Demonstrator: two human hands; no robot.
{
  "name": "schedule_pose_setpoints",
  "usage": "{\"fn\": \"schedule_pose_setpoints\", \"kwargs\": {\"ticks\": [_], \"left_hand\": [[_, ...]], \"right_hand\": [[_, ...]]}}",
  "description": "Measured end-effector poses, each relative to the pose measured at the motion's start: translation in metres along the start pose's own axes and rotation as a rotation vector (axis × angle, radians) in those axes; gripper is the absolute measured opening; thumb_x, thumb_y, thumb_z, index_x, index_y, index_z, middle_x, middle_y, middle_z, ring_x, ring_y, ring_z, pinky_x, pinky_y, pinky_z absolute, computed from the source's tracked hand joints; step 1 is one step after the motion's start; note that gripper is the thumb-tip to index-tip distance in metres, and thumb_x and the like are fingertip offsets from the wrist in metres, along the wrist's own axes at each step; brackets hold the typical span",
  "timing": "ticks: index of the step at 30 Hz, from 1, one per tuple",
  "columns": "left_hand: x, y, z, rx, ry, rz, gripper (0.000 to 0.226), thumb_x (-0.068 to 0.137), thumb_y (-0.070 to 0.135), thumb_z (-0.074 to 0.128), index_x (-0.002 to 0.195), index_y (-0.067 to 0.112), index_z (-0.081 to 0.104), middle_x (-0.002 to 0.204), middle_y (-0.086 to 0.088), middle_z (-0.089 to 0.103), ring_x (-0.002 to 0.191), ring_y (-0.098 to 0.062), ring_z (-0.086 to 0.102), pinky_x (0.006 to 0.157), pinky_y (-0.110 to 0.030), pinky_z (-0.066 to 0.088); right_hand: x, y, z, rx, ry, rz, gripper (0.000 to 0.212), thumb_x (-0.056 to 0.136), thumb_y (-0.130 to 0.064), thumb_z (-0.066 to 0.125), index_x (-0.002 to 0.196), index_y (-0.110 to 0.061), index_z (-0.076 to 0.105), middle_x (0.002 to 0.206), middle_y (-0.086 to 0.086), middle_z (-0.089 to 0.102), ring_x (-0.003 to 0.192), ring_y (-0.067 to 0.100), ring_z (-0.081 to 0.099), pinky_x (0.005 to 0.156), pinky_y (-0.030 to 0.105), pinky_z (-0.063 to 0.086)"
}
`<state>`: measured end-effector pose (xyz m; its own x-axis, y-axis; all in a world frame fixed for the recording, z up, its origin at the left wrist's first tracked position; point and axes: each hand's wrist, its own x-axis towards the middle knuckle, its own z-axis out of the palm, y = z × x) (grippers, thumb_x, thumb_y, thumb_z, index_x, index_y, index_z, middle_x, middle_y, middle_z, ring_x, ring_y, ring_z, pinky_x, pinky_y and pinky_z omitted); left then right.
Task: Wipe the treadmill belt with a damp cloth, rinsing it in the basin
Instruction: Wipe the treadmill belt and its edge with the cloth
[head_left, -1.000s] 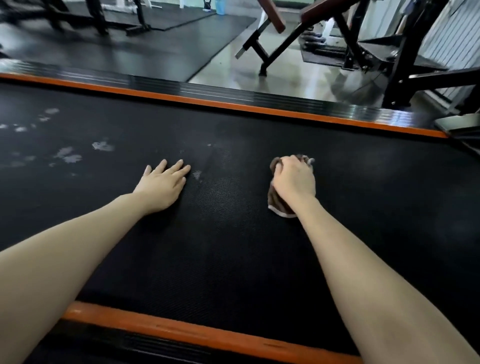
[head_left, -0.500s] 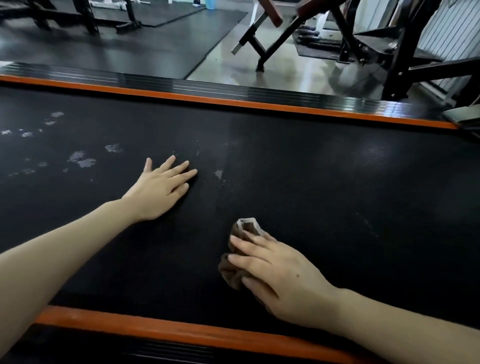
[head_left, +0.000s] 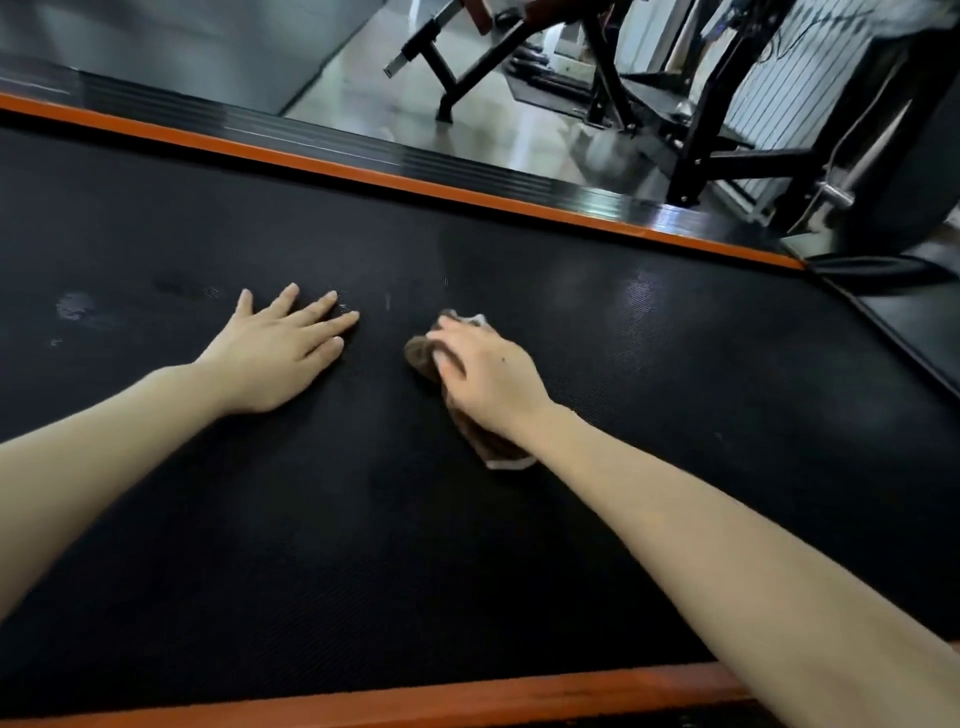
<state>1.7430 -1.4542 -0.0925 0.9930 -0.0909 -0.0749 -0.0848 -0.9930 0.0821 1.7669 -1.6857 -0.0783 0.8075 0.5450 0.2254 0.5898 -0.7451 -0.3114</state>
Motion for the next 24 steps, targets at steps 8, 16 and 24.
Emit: {"fn": "schedule_pose_setpoints", "kwargs": {"ticks": [8, 16, 24], "left_hand": [[0.001, -0.007, -0.002, 0.046, 0.029, 0.08, 0.054, 0.1, 0.045, 0.012, 0.151, 0.03, 0.006, 0.159, 0.005, 0.0, 0.146, -0.026, -0.003, 0.115, -0.054, 0.0], [0.021, -0.028, 0.0, 0.022, 0.046, -0.001, 0.061, 0.095, 0.053, 0.007, 0.151, 0.028, 0.004, 0.16, 0.0, -0.002, 0.146, -0.03, -0.006, 0.113, -0.061, -0.003], [0.022, -0.026, 0.006, -0.016, 0.092, 0.011, 0.061, 0.097, 0.052, 0.009, 0.151, 0.027, 0.004, 0.16, 0.001, -0.001, 0.145, -0.029, -0.007, 0.114, -0.057, -0.003]], "right_hand": [[-0.1, -0.056, 0.002, -0.016, -0.068, -0.218, 0.038, 0.095, -0.03, 0.047, 0.124, -0.009, 0.06, 0.138, 0.009, 0.051, 0.133, 0.022, 0.043, 0.112, 0.036, 0.032], [0.002, -0.029, 0.028, -0.029, 0.081, -0.073, 0.038, 0.093, -0.027, 0.043, 0.118, -0.009, 0.065, 0.129, 0.01, 0.059, 0.126, 0.02, 0.051, 0.111, 0.035, 0.034], [0.092, -0.011, 0.04, -0.085, 0.139, 0.184, 0.034, 0.098, -0.022, 0.046, 0.127, -0.01, 0.058, 0.137, 0.006, 0.053, 0.13, 0.02, 0.045, 0.108, 0.031, 0.033]]}}
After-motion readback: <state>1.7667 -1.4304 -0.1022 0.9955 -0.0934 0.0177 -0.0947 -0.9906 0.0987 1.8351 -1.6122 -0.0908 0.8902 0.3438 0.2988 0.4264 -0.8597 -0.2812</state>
